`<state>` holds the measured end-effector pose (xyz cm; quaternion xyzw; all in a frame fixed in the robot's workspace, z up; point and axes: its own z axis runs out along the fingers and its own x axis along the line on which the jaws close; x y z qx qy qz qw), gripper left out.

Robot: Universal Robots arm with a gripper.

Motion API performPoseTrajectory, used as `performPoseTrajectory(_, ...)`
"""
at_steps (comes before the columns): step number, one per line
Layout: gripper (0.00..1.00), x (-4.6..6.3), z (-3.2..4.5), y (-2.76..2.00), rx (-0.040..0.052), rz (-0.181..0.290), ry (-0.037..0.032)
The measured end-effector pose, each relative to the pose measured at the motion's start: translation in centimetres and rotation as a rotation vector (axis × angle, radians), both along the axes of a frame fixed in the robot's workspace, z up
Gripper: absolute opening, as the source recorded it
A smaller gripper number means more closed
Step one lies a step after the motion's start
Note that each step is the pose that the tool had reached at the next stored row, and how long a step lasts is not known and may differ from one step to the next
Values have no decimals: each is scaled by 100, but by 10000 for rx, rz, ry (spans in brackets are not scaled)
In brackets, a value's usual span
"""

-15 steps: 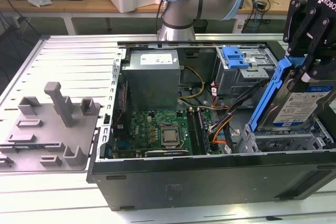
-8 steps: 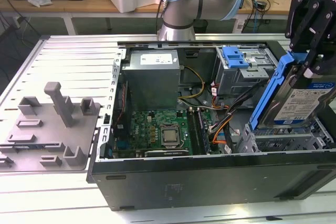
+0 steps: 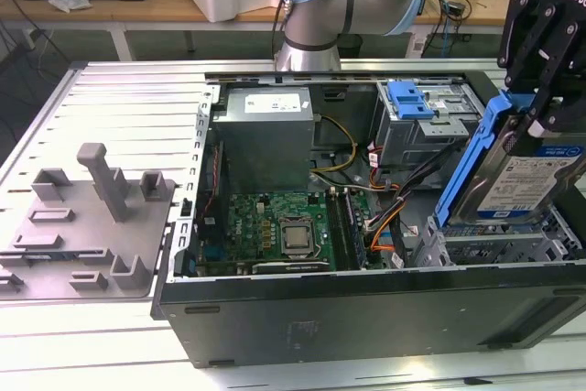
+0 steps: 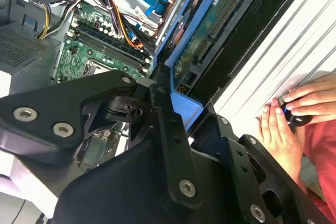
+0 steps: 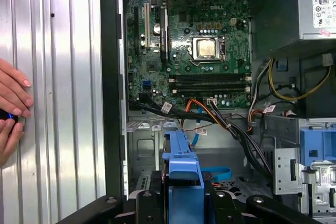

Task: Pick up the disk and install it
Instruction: 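Insert the disk into the insertion slot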

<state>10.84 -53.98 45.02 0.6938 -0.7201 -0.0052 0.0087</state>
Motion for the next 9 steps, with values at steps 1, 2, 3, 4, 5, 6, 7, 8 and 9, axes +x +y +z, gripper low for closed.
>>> performPoseTrajectory(1, 37, 0, -2, 0, -3, 0, 0)
performPoseTrajectory(2, 37, 0, -5, 0, -20, 15, 0)
performPoseTrajectory(3, 37, 0, -4, 0, -54, 42, 0)
performPoseTrajectory(4, 37, 0, -5, 0, -76, 65, 0)
performPoseTrajectory(5, 37, 0, -5, 0, -95, 82, 0)
performPoseTrajectory(6, 37, 0, -5, 0, -100, 85, 0)
performPoseTrajectory(7, 37, 0, -7, 0, -100, 85, -1)
performPoseTrajectory(8, 37, 0, -7, 0, -100, 85, 0)
performPoseTrajectory(9, 37, 0, -8, 0, -100, 86, -1)
